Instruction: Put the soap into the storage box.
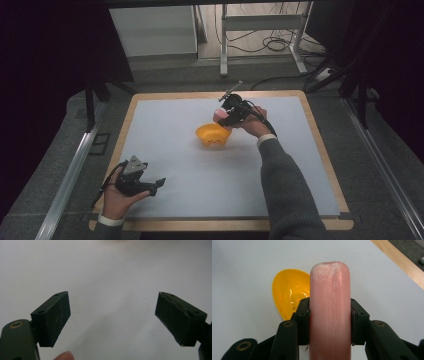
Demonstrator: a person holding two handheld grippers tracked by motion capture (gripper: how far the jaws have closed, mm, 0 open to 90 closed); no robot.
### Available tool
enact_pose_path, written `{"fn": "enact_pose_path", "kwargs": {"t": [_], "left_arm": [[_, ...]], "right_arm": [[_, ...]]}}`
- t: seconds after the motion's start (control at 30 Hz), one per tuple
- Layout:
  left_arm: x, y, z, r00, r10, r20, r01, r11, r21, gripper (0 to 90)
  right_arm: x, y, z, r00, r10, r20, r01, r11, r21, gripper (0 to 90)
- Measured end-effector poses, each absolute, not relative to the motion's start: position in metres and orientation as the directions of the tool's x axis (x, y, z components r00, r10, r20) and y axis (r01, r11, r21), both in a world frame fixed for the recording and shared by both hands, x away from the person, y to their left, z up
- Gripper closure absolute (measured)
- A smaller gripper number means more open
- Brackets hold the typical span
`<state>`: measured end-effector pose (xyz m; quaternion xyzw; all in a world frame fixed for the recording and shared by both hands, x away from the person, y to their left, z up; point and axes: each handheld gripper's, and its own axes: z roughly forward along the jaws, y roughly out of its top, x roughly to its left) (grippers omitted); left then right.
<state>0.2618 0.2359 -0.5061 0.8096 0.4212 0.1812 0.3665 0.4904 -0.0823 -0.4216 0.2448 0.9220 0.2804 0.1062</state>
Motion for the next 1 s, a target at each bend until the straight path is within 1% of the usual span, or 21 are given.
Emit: {"fn": "enact_pose_path", "kwargs": {"t": [0.1, 0.37, 0.73, 0.9, 1.0], "left_arm": [[0.262, 0.236, -0.506, 0.579, 0.815, -0.015, 0.549, -0.377, 0.746, 13.4], [0.261, 0.237, -0.506, 0.581, 0.814, -0.016, 0.549, -0.377, 0.746, 13.4], [0.262, 0.236, -0.507, 0.582, 0.813, -0.014, 0.553, -0.382, 0.741, 13.4], [0.262, 0.236, -0.507, 0.583, 0.812, -0.016, 0.554, -0.383, 0.739, 13.4], [0.262, 0.236, -0.507, 0.581, 0.814, -0.015, 0.555, -0.383, 0.738, 13.4]], "right_arm": [[0.49, -0.076, -0.423, -0.88, 0.47, -0.072, 0.353, 0.746, 0.565, 59.5], [0.491, -0.066, -0.434, -0.906, 0.415, -0.086, 0.31, 0.786, 0.534, 59.4], [0.491, -0.058, -0.445, -0.922, 0.376, -0.091, 0.282, 0.814, 0.507, 59.2], [0.491, -0.055, -0.452, -0.929, 0.359, -0.094, 0.274, 0.835, 0.478, 58.7], [0.49, -0.056, -0.451, -0.929, 0.359, -0.091, 0.267, 0.819, 0.508, 57.3]]}}
